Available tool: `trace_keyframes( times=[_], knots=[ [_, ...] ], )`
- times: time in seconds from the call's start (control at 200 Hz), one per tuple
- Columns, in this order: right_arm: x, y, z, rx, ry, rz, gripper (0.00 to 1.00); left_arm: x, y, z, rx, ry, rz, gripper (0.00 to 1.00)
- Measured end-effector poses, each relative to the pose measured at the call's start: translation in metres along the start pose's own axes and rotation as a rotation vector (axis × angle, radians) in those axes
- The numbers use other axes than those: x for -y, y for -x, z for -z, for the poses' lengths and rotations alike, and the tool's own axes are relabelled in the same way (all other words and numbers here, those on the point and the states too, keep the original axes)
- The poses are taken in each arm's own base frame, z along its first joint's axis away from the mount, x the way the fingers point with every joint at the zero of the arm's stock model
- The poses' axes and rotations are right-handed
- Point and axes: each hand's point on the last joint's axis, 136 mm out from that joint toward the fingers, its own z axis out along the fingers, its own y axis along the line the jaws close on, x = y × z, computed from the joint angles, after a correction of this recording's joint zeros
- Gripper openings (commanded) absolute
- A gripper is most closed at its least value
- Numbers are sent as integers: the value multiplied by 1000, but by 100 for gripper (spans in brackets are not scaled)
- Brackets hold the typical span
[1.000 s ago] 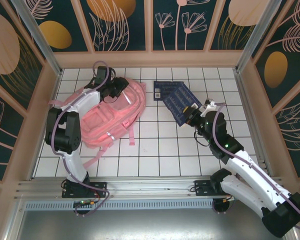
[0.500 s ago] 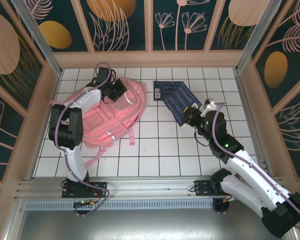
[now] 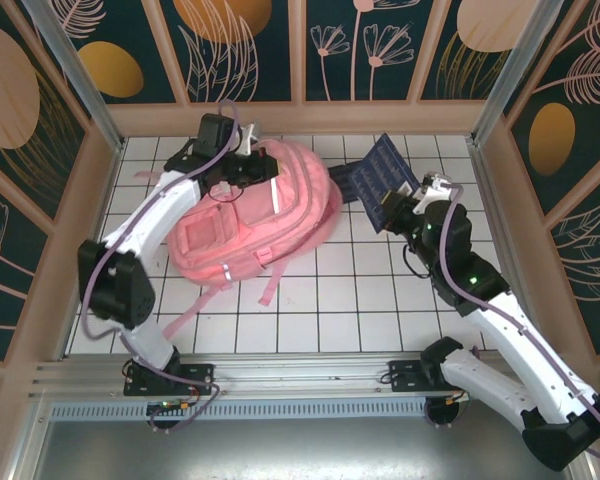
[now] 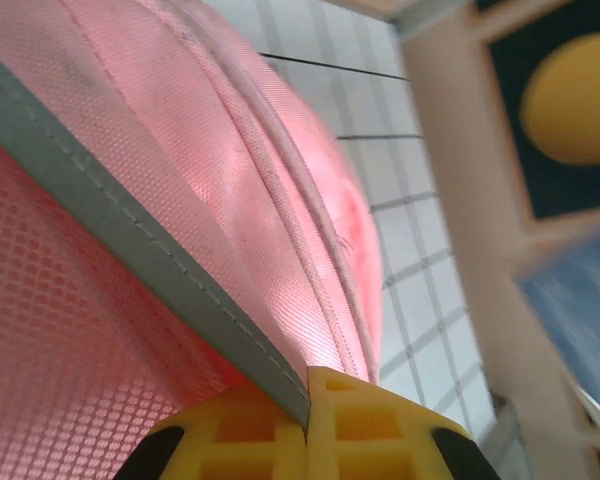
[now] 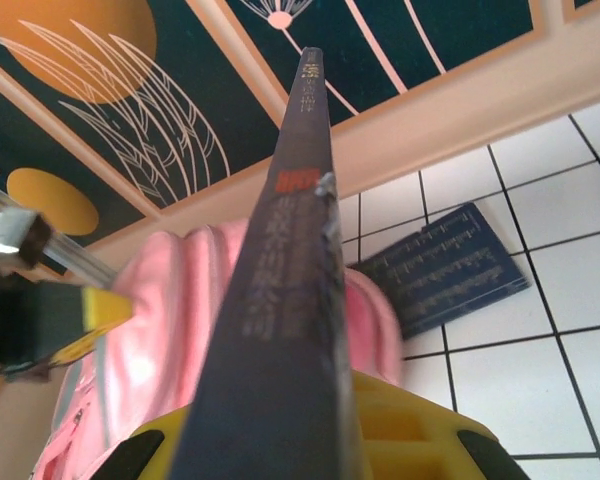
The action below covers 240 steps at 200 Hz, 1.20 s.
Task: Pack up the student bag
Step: Open the student bag at the middle-left of the table, then place the book in the student bag.
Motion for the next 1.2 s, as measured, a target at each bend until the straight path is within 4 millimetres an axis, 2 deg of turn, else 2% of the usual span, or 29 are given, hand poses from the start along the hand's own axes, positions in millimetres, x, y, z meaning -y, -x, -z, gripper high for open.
trace_keyframes(
  times=[0.105,0.175,0.325,0.415,0.575,0.66,0.791,0.891,0.966,1.071,1.201],
  knots=[
    [0,14,8,-12,-6,24,0,47,-13,47,29,-118,-101,0],
    [-6,27,15,-21,11,38,0,67,-20,71,51,-170,-156,0],
    [-31,41,34,-66,119,61,0,82,-38,100,58,-267,-205,0],
    [-48,34,42,-131,217,64,0,84,-46,102,45,-322,-215,0],
    [-62,-5,43,-332,330,39,0,83,-55,95,22,-397,-205,0],
    [-53,-25,34,-404,308,23,0,85,-53,96,30,-428,-197,0],
    [-23,-51,33,-477,189,5,0,91,-45,99,54,-457,-191,0],
    [-9,-49,43,-459,122,9,0,92,-41,100,66,-464,-188,0],
    [-6,-46,52,-449,114,4,0,90,-40,97,67,-461,-180,0],
    [-16,-45,61,-475,163,-10,0,86,-37,92,77,-462,-171,0],
    [-31,-56,59,-545,255,-94,0,85,-32,87,85,-483,-151,0]
  ],
)
